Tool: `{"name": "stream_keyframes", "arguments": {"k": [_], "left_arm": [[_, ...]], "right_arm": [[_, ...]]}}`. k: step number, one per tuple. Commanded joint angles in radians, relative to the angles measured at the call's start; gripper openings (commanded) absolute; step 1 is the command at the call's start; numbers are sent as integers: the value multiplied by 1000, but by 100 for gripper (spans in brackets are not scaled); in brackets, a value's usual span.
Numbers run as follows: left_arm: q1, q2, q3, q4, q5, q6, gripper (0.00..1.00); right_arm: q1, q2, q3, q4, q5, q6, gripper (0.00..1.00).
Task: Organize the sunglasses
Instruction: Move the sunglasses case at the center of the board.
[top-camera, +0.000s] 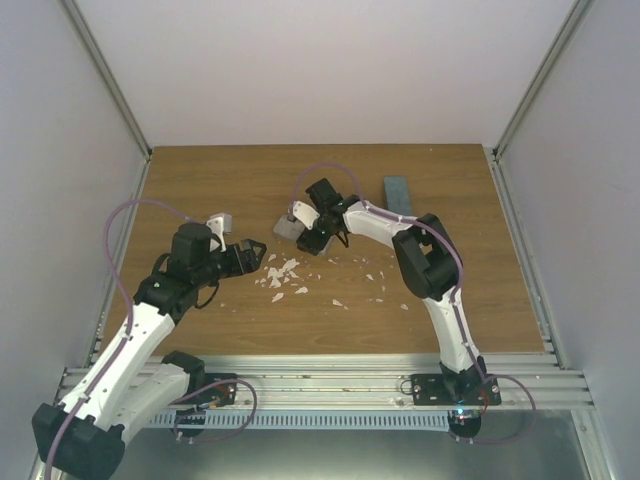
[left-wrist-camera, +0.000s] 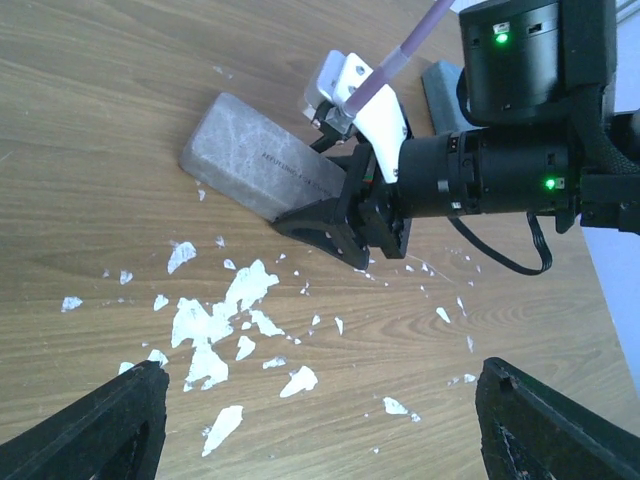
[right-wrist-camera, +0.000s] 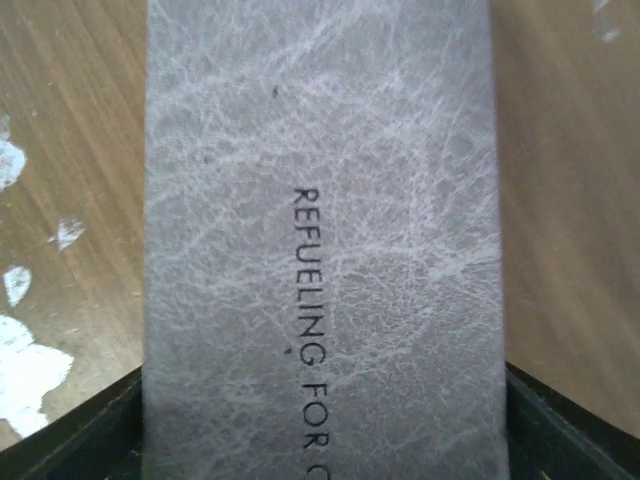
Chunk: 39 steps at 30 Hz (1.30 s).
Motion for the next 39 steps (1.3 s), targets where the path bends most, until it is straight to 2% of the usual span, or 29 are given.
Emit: {"name": "stream_keyframes", "arguments": {"k": [1,6,12,17,28,33,34,37,39], "left_arm": [[6,21,10,43,38,13,84],[6,31,15,50,53,15,84],[7,31,14,51,67,15,90],[7,40,6,56,79,10,93],[6,88,17,62,120,-37,99],[6,118,41,40,125,-51,99],[7,124,48,31,123,-52,99],[6,138,67,12,111,-39,99],[6,137,79,3,98,-23,99]], "right_arm": [[4,44,6,-87,-65,40,73],[3,27,-10,-20,28,121,53],[-63,-69,-86,133,163,322,52],[-158,-105,-128,159,307,528,53],[-262,-50,-106,128,324,694,57],[-262,-25,-98,114,324,735,61],[-262,-23,-93,105,330,743,65],[-260,-61,-116,115,333,748,87],[-261,-116,-151,143,316,733,96]]}}
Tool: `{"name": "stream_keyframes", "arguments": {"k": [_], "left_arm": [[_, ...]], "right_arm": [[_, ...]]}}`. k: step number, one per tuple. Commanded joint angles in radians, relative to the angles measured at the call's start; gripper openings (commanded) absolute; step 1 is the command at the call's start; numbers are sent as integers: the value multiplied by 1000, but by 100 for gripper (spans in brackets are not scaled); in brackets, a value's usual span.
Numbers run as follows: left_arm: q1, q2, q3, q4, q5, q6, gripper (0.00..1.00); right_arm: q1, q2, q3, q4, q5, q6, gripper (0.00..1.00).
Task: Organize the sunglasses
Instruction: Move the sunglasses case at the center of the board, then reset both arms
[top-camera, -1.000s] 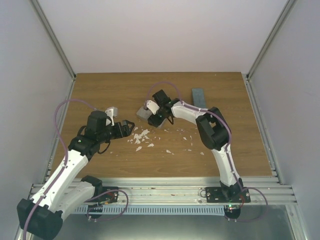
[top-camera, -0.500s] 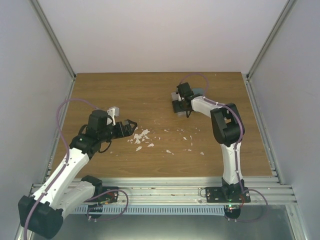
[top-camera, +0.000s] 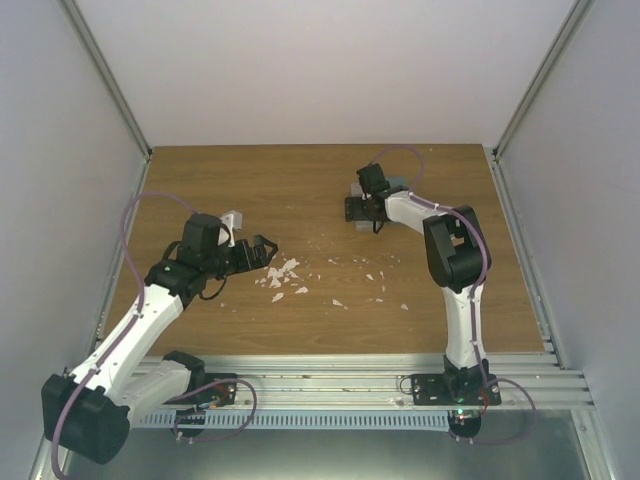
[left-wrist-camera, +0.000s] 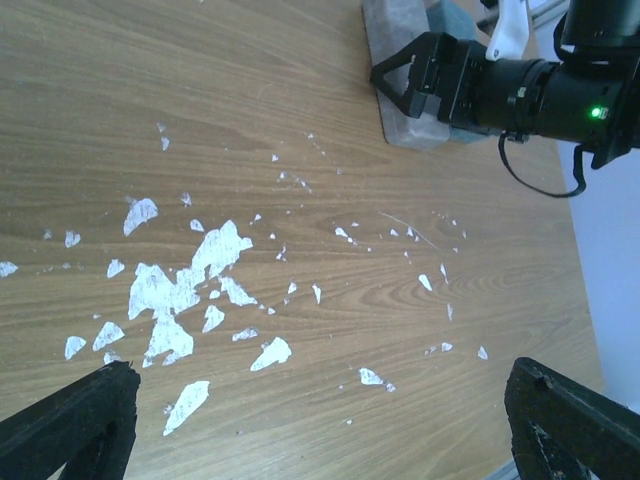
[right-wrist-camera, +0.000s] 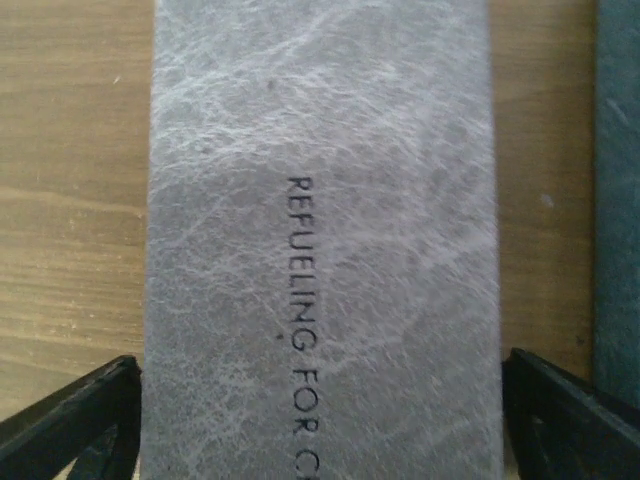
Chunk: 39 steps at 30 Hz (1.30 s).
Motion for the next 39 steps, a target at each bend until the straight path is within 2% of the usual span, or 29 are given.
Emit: {"name": "stream_keyframes", "arguments": {"k": [1,5,10,16,21,24,30,35,39], "left_arm": [[6,-4,56,1,-17,20,99],[6,-16,93,-15,-49,54,99],[6,-68,130,-23,-115,112,99],[5,-228,116,30,-192,205,99],[5,-360,77,77,-247,254,99],[5,-425,46,105,-276,272,99],[6,-517,20,119,-333,302,99],[6,-563,-2,128,-364,315,99],[5,-580,-15,133,-366,310,99]], "right_arm": [[-1,-91,-45,43,-6,10,99],[-1,-240,-108,28,-13,9,100],[-1,-527,-365,92,5,52,100],[-1,-948,-664,86,189,91,100],[0,-1336,-818,30,330,105,100],[-1,-1501,-855,-29,405,109,99],[-1,-1748,-836,-148,539,265,100],[-1,-1885,-821,-215,642,334,100],[0,-1933,-822,-243,681,365,100]]}}
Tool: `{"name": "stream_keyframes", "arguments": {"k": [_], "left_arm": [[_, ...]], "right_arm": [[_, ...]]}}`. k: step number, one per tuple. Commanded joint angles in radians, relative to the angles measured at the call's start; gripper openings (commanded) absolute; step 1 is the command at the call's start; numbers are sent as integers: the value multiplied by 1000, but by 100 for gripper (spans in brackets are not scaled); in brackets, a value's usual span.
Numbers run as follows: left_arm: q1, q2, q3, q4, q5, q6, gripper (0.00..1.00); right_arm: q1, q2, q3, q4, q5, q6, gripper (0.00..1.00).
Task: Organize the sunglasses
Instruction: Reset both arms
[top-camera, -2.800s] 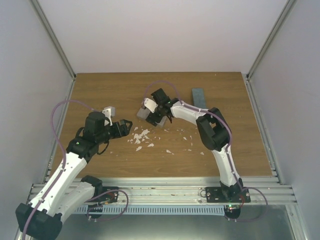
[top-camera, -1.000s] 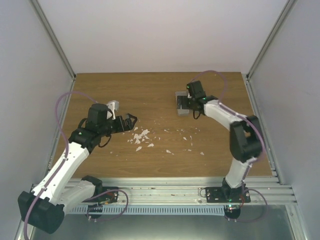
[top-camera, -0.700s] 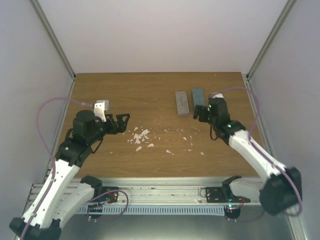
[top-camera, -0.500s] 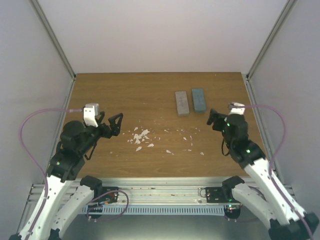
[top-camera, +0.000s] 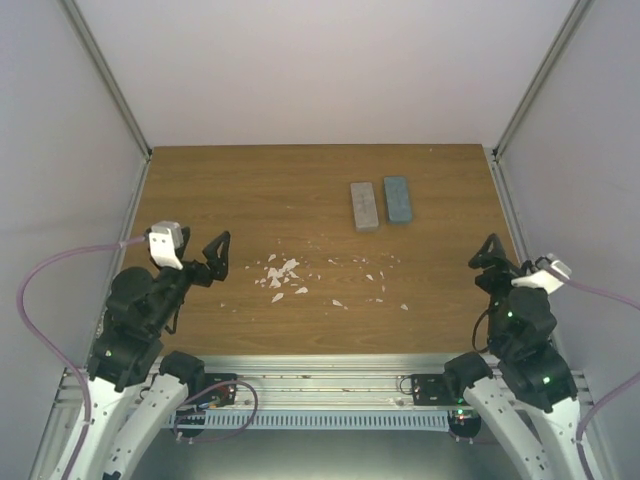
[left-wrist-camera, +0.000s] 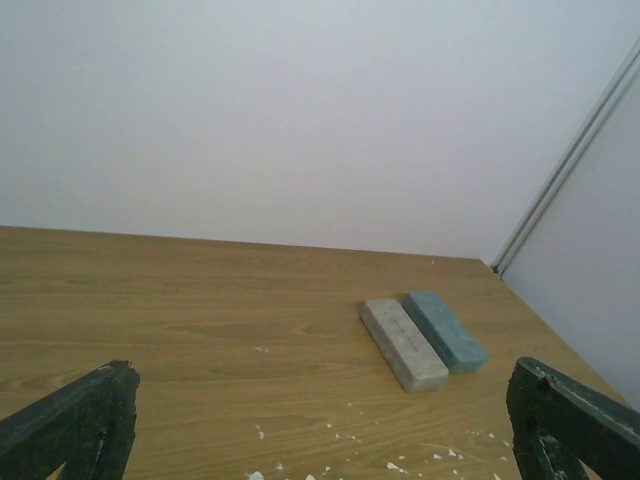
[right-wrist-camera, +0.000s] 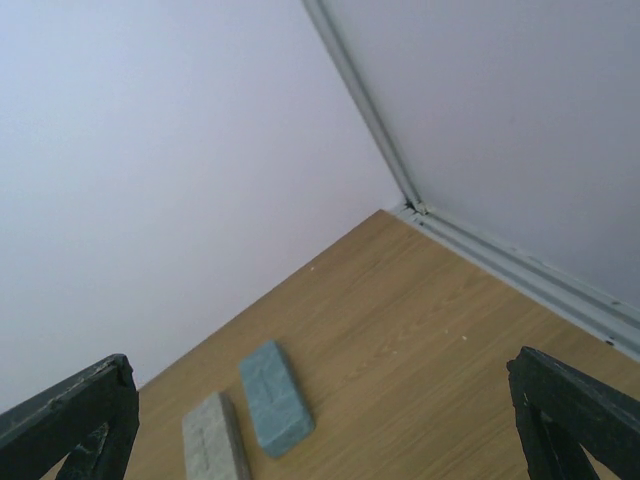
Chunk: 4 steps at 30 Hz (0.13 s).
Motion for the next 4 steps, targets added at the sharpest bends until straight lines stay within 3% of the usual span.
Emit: {"name": "stream_keyframes", "arguments": {"k": [1,4], "left_arm": [[6,-18,-21,69,-33,11,99],[5,-23,-24,74,-26,13,99]], "right_arm": [[0,-33,17,-62,101,77,100],[-1,-22,24,-78,100,93,100]]}}
